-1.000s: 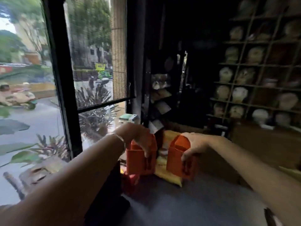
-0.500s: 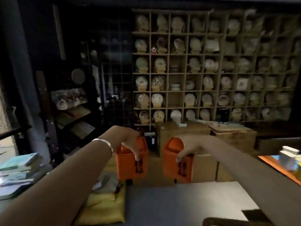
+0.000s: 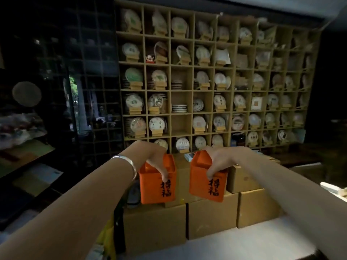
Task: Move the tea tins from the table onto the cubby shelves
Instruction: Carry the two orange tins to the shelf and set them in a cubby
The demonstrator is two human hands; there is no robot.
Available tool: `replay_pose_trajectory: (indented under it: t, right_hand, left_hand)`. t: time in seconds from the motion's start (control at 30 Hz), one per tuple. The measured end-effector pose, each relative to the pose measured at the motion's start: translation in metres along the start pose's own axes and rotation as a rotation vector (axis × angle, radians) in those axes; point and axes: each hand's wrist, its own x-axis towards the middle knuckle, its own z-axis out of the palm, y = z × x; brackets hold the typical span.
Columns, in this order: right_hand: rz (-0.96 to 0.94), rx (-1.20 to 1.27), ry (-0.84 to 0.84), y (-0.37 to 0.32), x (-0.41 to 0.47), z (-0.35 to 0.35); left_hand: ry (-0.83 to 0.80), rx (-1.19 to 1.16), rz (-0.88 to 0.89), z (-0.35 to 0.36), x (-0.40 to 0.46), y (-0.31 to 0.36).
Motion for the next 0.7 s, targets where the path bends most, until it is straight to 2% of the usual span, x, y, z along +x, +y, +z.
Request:
replay_pose_trajectory:
  t: [0.4,0.57,0.7]
  right_hand:
    - [-0.087,0.077,0.026,0.095,0.240,-0.077]
    - [-0.056,0.065,0.023,0.134,0.316,-0.115]
    - [-0.012,0.027,0.037,0.167,0.380,-0.133]
  left_hand:
    - [0.056,-0.002,-0.038,-0.091,0.250,-0.028]
    - [0.080,0.041,-0.042,-0.130,0.342,-0.033]
    - [0.077,-0.019,-0.014,-0.155,0.428,-0.034]
